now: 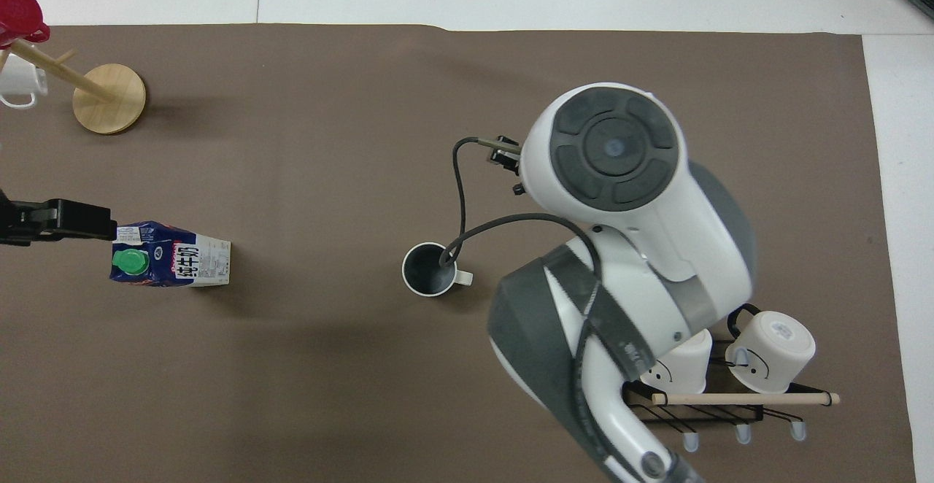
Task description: Place cup and milk on table
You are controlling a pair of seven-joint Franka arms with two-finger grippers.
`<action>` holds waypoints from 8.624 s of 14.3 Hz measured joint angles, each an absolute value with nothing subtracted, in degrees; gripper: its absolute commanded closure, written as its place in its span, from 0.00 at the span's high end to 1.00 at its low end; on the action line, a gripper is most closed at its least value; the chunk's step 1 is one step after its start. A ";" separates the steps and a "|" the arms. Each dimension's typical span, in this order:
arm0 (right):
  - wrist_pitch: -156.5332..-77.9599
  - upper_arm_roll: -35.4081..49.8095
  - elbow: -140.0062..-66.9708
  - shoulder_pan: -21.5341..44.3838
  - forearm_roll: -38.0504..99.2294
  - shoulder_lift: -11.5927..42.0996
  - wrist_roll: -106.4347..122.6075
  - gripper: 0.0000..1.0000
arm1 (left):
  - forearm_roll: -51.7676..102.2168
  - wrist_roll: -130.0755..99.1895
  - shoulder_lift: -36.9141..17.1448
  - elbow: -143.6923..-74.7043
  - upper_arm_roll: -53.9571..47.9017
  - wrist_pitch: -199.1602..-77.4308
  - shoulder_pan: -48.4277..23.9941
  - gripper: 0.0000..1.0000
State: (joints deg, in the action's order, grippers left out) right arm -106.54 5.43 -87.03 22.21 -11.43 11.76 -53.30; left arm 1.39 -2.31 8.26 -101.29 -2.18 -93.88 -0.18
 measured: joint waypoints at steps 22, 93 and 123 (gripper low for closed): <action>-89.30 5.68 -85.99 -3.37 -2.61 -1.22 -19.17 1.00 | 1.36 -2.26 8.30 -102.41 -2.20 -94.35 -0.18 1.00; -89.03 5.71 -85.12 -3.37 -2.60 -0.40 -17.68 1.00 | 1.33 -29.34 5.11 -121.23 -4.46 -122.14 -24.02 1.00; -89.03 5.71 -85.12 -3.37 -2.60 -0.40 -17.68 1.00 | 1.26 -2.04 12.70 -100.40 0.36 -85.70 -7.84 1.00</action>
State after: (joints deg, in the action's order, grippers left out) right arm -89.03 5.71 -85.12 -3.37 -2.60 -0.40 -17.68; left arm 1.26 -2.04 12.70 -100.40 0.36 -85.70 -7.84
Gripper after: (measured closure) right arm 0.000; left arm 0.000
